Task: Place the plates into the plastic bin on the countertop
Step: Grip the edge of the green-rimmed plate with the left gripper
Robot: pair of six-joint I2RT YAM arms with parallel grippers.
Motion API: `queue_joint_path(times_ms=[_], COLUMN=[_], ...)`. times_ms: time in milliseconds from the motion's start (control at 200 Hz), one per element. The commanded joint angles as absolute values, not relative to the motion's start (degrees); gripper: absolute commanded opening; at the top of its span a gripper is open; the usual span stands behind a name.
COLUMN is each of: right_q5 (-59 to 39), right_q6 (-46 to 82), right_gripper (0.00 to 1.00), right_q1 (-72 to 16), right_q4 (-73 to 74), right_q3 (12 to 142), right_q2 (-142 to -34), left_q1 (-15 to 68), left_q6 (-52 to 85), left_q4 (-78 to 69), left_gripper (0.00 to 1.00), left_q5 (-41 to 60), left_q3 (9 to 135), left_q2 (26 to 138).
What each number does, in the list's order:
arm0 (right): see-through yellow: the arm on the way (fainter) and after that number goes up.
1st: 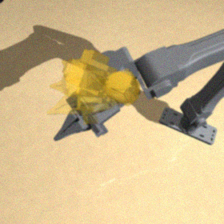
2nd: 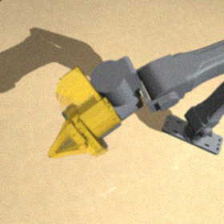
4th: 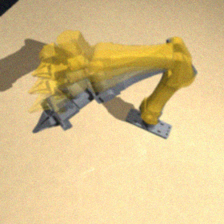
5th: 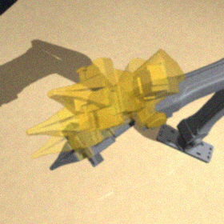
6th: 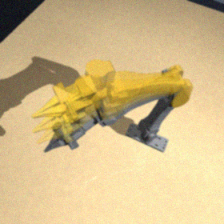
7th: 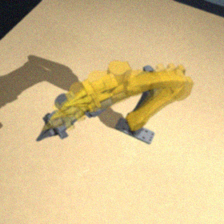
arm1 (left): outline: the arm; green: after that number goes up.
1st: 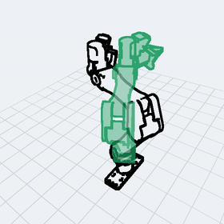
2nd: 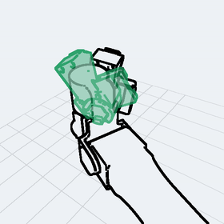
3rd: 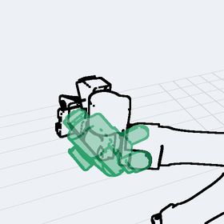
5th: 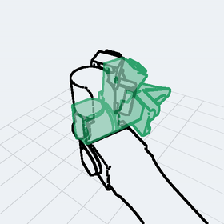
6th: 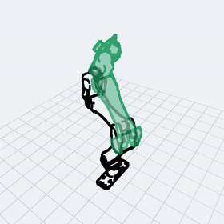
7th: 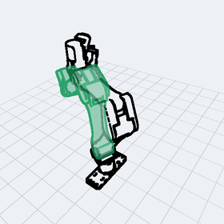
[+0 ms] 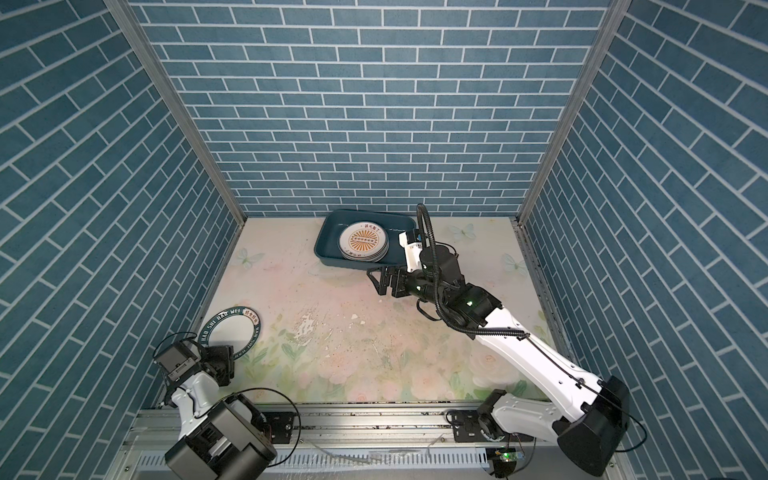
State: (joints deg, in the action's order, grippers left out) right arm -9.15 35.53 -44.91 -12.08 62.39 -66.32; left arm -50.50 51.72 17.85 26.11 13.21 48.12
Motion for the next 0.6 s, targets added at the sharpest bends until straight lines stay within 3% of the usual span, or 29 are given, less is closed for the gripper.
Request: queue_joint_path(times_ms=[0, 240, 595], right_q5=[-6.97, -5.88, -5.63], right_q6=[33.49, 32.96, 32.78], right_gripper=[0.98, 0.98, 0.99], right_q1=[-44.91, -44.83, -44.65], right_q4=[-13.41, -13.61, -13.45], right_q3=[63.39, 63.10, 62.51], right_q2=[-64.77, -64.19, -64.30], left_q1=[-50.77, -50.73, -50.76], left_q6=[51.45, 51.96, 51.99], left_q4=[19.69, 19.66, 21.99], left_gripper=[0.33, 0.12, 0.04], left_q5=[25.60, 25.97, 28.59], left_q3=[11.57, 11.34, 14.05], left_q2=[48.57, 45.79, 40.98])
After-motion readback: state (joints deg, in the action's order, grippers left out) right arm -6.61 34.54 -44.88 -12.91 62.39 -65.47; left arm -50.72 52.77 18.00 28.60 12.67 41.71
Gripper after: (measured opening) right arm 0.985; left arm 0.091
